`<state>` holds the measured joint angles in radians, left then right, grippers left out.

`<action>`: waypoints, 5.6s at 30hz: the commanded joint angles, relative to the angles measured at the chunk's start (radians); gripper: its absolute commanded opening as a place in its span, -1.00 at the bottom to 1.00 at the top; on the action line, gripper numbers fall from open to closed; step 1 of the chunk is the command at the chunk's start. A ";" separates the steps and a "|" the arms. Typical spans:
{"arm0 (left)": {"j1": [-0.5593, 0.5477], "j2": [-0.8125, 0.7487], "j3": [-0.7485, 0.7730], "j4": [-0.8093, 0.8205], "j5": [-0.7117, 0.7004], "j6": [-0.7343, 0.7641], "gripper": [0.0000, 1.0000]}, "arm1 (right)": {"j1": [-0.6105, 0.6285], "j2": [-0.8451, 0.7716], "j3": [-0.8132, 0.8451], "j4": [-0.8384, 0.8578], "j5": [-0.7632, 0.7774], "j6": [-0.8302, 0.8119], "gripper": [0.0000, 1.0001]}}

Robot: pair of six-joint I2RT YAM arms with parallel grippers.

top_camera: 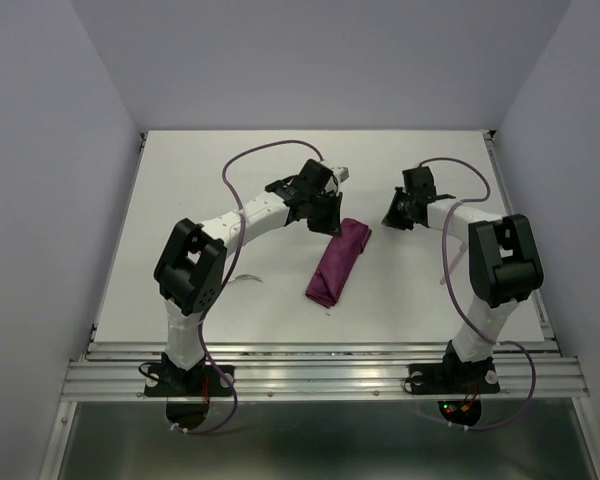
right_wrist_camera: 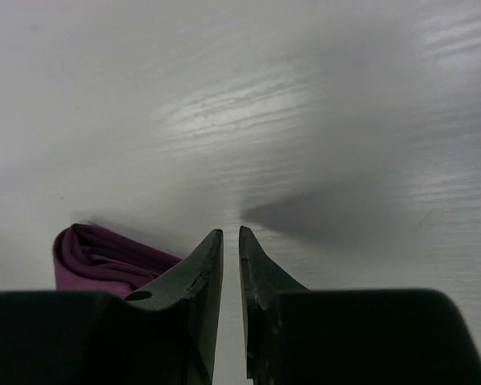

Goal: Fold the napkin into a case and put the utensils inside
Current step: Smooth out the smaller rectangle-folded napkin at the center of the board, then stuff the top corner of the smaller-rectangle-folded napkin into the folded napkin.

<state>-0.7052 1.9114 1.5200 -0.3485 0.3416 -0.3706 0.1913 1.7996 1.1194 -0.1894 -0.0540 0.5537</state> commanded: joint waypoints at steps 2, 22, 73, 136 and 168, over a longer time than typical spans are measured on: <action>0.000 0.014 0.051 -0.049 -0.059 0.002 -0.94 | 0.008 0.037 0.019 0.016 -0.067 -0.003 -0.62; -0.013 0.043 0.086 -0.064 -0.118 0.047 -0.27 | 0.060 0.050 -0.110 0.179 -0.236 0.052 -0.68; -0.220 0.371 0.379 -0.149 -0.536 0.102 -0.25 | -0.095 -0.195 -0.242 0.027 -0.032 0.008 -0.38; -0.020 0.038 -0.017 0.167 0.105 0.015 -1.00 | 0.270 -0.367 -0.495 0.088 0.010 0.104 -0.74; -0.022 0.041 -0.018 0.181 0.166 0.007 -1.00 | 0.280 -0.304 -0.377 0.137 0.023 0.114 -0.78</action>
<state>-0.7311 1.9999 1.4811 -0.1768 0.4755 -0.3614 0.4603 1.4975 0.6987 -0.0765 -0.0582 0.6601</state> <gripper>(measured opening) 0.019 0.114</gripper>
